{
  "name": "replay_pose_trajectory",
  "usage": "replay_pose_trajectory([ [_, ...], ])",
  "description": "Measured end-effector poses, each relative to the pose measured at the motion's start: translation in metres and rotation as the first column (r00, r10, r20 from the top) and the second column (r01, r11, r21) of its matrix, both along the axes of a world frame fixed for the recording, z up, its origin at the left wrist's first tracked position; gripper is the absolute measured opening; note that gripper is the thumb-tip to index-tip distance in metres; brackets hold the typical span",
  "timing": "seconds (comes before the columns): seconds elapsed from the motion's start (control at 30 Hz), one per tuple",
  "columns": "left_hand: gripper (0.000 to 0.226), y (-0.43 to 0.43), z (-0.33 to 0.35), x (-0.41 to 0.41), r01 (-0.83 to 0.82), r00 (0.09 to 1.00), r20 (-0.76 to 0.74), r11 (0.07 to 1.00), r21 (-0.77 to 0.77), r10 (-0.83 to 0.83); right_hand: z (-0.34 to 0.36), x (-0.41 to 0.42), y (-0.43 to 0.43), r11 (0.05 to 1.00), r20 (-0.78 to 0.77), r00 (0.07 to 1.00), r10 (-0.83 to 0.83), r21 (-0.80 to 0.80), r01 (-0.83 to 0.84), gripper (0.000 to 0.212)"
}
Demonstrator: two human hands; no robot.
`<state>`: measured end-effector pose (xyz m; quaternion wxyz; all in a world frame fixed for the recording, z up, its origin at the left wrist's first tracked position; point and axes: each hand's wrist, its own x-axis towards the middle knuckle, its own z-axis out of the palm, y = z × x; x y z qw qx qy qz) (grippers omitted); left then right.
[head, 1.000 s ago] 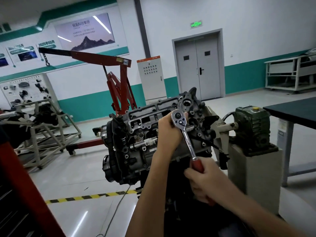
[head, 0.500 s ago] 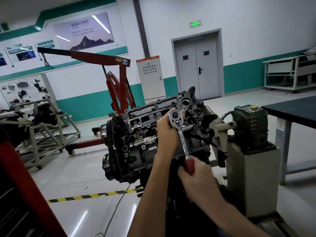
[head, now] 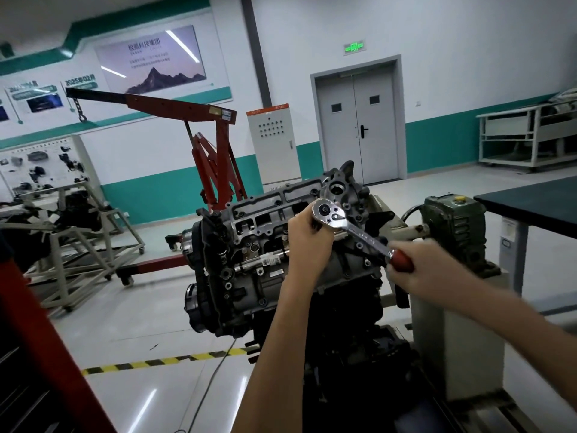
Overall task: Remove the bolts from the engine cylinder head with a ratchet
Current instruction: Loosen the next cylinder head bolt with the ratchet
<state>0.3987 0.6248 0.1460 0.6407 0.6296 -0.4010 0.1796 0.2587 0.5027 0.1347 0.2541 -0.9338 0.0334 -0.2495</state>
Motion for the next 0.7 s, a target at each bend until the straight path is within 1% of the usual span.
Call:
replay_pose_trajectory([
  [0.07, 0.036, -0.002, -0.001, -0.001, -0.007, 1.0, 0.009, 0.999, -0.033, 0.008, -0.028, -0.003, 0.037, 0.975, 0.149, 0.988, -0.026, 0.223, -0.008, 0.032],
  [0.1, 0.041, -0.003, -0.001, -0.002, -0.009, 1.0, 0.014, 0.999, -0.043, 0.01, -0.04, -0.002, 0.058, 0.94, 0.206, 0.978, -0.043, 0.341, -0.03, 0.032],
  [0.17, 0.047, -0.003, 0.0, -0.004, -0.008, 1.0, 0.024, 0.999, -0.047, 0.009, -0.054, 0.01, 0.097, 0.82, 0.25, 0.967, -0.047, 0.562, -0.106, 0.024],
  [0.2, 0.049, -0.003, 0.0, -0.005, 0.002, 1.0, 0.03, 0.999, -0.05, 0.0, -0.058, 0.018, 0.111, 0.768, 0.256, 0.965, -0.05, 0.628, -0.127, 0.019],
  [0.23, 0.05, -0.001, 0.0, -0.006, 0.015, 0.999, 0.03, 0.998, -0.056, -0.014, -0.06, 0.023, 0.12, 0.739, 0.261, 0.964, -0.051, 0.659, -0.14, 0.015],
  [0.27, 0.05, 0.0, 0.001, -0.007, 0.03, 0.999, 0.022, 0.998, -0.058, -0.028, -0.06, 0.025, 0.122, 0.734, 0.259, 0.965, -0.037, 0.662, -0.149, 0.014],
  [0.3, 0.05, 0.001, 0.002, -0.007, 0.04, 0.999, 0.012, 0.998, -0.047, -0.039, -0.058, 0.023, 0.116, 0.752, 0.25, 0.968, -0.01, 0.64, -0.157, 0.015],
  [0.33, 0.05, 0.002, 0.003, -0.006, 0.041, 0.999, 0.004, 0.999, -0.026, -0.041, -0.055, 0.019, 0.104, 0.794, 0.231, 0.973, 0.023, 0.587, -0.158, 0.018],
  [0.4, 0.051, 0.003, 0.006, -0.005, 0.032, 0.999, -0.004, 0.999, 0.019, -0.032, -0.042, 0.004, 0.066, 0.907, 0.155, 0.984, 0.089, 0.396, -0.145, 0.026],
  [0.47, 0.054, 0.004, 0.008, -0.003, 0.026, 1.0, -0.004, 0.999, 0.045, -0.026, -0.017, -0.005, 0.021, 0.981, 0.03, 0.994, 0.109, 0.156, -0.113, 0.033],
  [0.53, 0.052, 0.005, 0.008, -0.002, 0.022, 1.0, -0.002, 0.999, 0.047, -0.022, 0.011, -0.005, -0.011, 0.993, -0.07, 0.994, 0.08, -0.077, -0.085, 0.028],
  [0.57, 0.047, 0.005, 0.006, -0.002, 0.02, 1.0, -0.005, 0.999, 0.038, -0.02, 0.019, -0.002, -0.019, 0.986, -0.081, 0.994, 0.067, -0.147, -0.079, 0.024],
  [0.6, 0.041, 0.005, 0.005, -0.003, 0.017, 1.0, -0.006, 0.999, 0.029, -0.017, 0.019, 0.0, -0.023, 0.983, -0.074, 0.996, 0.059, -0.17, -0.071, 0.022],
  [0.63, 0.038, 0.005, 0.004, -0.003, 0.014, 1.0, -0.006, 1.0, 0.018, -0.014, 0.015, 0.001, -0.021, 0.987, -0.064, 0.996, 0.055, -0.146, -0.064, 0.022],
  [0.67, 0.038, 0.005, 0.002, -0.003, 0.014, 1.0, -0.003, 1.0, 0.006, -0.014, 0.004, 0.001, -0.012, 0.995, -0.033, 0.998, 0.061, -0.077, -0.063, 0.024],
  [0.7, 0.04, 0.005, 0.001, -0.004, 0.016, 1.0, 0.002, 1.0, -0.008, -0.016, -0.01, 0.0, 0.002, 0.998, 0.029, 0.998, 0.064, 0.027, -0.064, 0.025],
])
